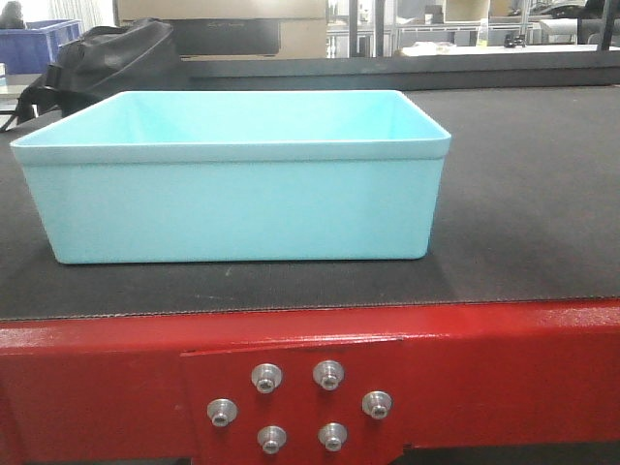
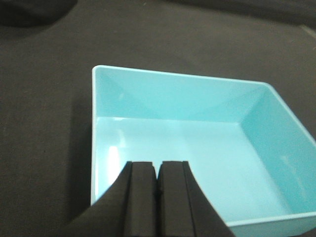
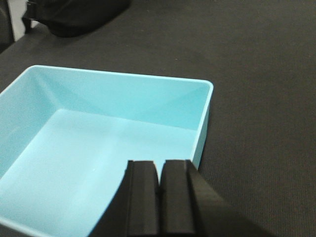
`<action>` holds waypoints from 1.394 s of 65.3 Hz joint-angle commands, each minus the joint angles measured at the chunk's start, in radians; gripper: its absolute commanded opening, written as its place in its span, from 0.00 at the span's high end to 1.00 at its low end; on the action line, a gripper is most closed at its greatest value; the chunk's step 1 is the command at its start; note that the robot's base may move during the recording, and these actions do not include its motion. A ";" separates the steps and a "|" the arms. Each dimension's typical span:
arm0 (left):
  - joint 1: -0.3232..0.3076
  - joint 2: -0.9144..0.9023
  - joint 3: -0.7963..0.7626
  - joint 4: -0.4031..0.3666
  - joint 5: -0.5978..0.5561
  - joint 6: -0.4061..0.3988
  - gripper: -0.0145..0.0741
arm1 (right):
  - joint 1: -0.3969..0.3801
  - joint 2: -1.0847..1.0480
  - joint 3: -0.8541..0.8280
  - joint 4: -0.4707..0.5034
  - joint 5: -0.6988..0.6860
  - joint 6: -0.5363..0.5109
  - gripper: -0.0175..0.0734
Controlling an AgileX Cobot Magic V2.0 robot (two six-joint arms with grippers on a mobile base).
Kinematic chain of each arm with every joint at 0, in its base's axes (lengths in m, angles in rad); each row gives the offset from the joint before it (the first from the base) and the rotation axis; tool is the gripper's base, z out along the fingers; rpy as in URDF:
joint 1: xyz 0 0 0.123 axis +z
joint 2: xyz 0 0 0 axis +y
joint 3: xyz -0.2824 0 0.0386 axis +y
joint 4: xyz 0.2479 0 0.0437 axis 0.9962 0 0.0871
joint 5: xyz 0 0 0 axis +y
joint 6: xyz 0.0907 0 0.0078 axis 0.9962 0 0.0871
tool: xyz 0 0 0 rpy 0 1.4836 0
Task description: Fetch blue bin and place on conveyor start
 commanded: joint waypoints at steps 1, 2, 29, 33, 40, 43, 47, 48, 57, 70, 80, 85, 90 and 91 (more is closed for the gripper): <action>-0.004 -0.054 0.044 -0.010 -0.050 -0.008 0.96 | -0.006 -0.071 0.077 -0.038 -0.077 -0.006 0.99; -0.004 -0.066 0.053 -0.010 -0.050 -0.008 0.96 | -0.006 -0.082 0.089 -0.043 -0.087 -0.006 0.99; -0.004 -0.341 0.129 -0.010 0.038 -0.008 0.96 | -0.006 -0.429 0.295 -0.093 -0.124 -0.006 0.99; -0.004 -0.377 0.129 -0.010 0.035 -0.008 0.96 | -0.006 -0.476 0.295 -0.093 -0.128 -0.006 0.99; -0.004 -0.431 0.129 -0.010 0.029 -0.008 0.96 | -0.006 -0.551 0.295 -0.093 -0.140 -0.006 0.99; -0.004 -0.445 0.129 -0.008 0.027 -0.008 0.96 | -0.006 -0.572 0.295 -0.093 -0.142 -0.006 0.99; -0.004 -0.456 0.129 -0.008 0.027 -0.008 0.96 | -0.006 -0.599 0.295 -0.093 -0.143 -0.006 0.99; -0.004 -0.459 0.129 -0.008 0.027 -0.008 0.96 | -0.006 -0.604 0.295 -0.093 -0.143 -0.006 0.99; -0.004 -0.464 0.129 -0.008 0.025 -0.008 0.96 | -0.006 -0.636 0.295 -0.093 -0.151 -0.006 0.99; -0.004 -0.464 0.129 -0.006 0.025 -0.008 0.96 | -0.006 -0.636 0.295 -0.093 -0.156 -0.006 0.99; -0.004 -0.464 0.129 -0.004 0.025 -0.008 0.96 | -0.006 -0.638 0.295 -0.093 -0.155 -0.006 0.99; -0.004 -0.464 0.129 -0.004 0.025 -0.008 0.96 | -0.006 -0.642 0.295 -0.093 -0.155 -0.006 0.99; -0.004 -0.464 0.129 -0.004 0.025 -0.008 0.96 | -0.006 -0.642 0.295 -0.093 -0.155 -0.006 0.99; -0.004 -0.464 0.129 -0.004 0.025 -0.008 0.96 | -0.006 -0.641 0.295 -0.093 -0.150 -0.006 0.99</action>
